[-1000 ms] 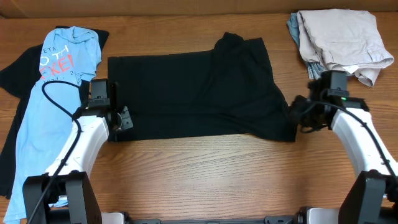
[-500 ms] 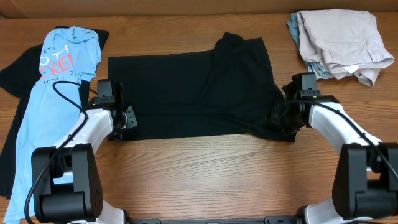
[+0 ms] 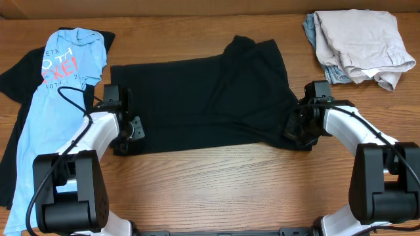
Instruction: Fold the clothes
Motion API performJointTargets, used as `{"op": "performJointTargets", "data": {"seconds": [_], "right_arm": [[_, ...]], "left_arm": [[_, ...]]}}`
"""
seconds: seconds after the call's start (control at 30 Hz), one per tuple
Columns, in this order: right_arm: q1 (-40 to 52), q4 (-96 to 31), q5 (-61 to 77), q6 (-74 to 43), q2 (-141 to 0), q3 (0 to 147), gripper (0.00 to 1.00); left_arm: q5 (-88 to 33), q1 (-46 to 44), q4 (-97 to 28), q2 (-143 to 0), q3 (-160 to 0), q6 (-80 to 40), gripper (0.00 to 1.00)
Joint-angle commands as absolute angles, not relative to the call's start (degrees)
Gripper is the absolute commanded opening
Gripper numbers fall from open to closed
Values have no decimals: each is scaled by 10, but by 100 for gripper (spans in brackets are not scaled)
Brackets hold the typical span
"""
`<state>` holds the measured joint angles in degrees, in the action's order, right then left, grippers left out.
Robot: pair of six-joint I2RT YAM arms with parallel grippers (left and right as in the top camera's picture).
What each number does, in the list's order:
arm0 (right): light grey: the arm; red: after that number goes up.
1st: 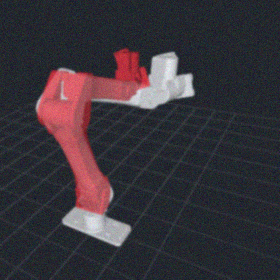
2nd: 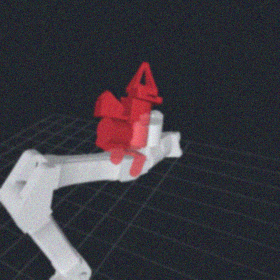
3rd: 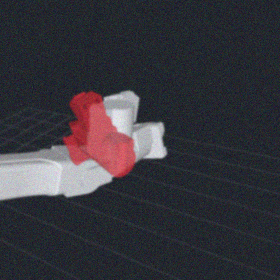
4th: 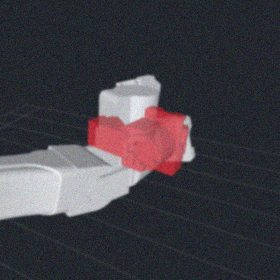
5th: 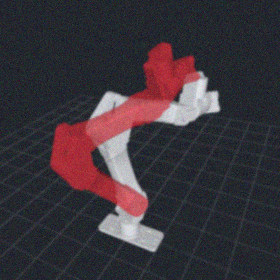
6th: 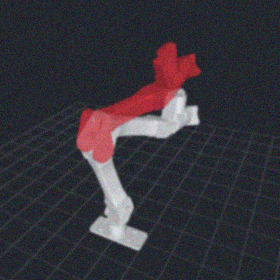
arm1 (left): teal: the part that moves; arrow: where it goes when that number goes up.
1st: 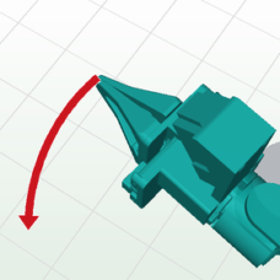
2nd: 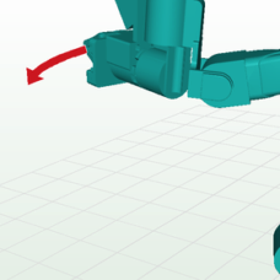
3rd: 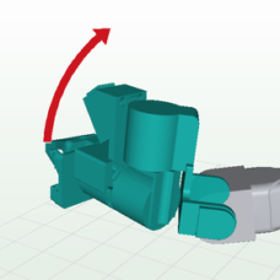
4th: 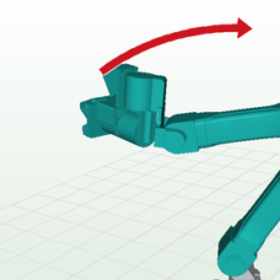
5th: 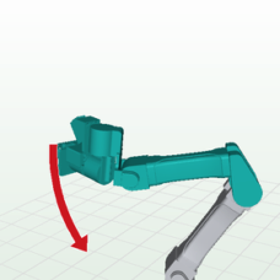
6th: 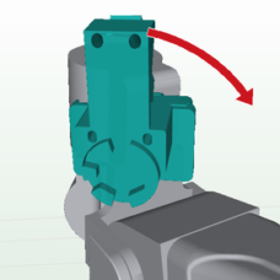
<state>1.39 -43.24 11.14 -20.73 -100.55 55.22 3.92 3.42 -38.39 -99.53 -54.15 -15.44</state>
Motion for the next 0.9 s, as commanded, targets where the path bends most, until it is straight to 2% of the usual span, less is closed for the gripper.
{"op": "performJointTargets", "data": {"seconds": [0.0,0.2,0.43,0.7,0.77,0.8,0.83,0.87], "right_arm": [[14,-468,70,-242,-1012,547,4],[2,-518,69,-259,-1012,547,4],[-17,-577,70,-273,-999,547,4],[-17,-608,70,-272,-905,547,4],[-17,-598,71,-265,-885,548,8],[-17,-585,74,-251,-867,551,17],[-17,-579,79,-243,-857,555,22],[-16,-573,92,-224,-848,562,28]], "left_arm": [[77,38,-429,-1020,-522,-155,4],[123,39,-480,-1020,-522,-170,4],[124,39,-521,-1020,-522,-170,4],[120,39,-550,-1019,-523,-187,4],[120,39,-550,-1015,-528,-187,4],[120,39,-552,-1012,-537,-187,9],[120,39,-554,-1011,-547,-188,16],[117,39,-557,-1009,-560,-189,29]]}}
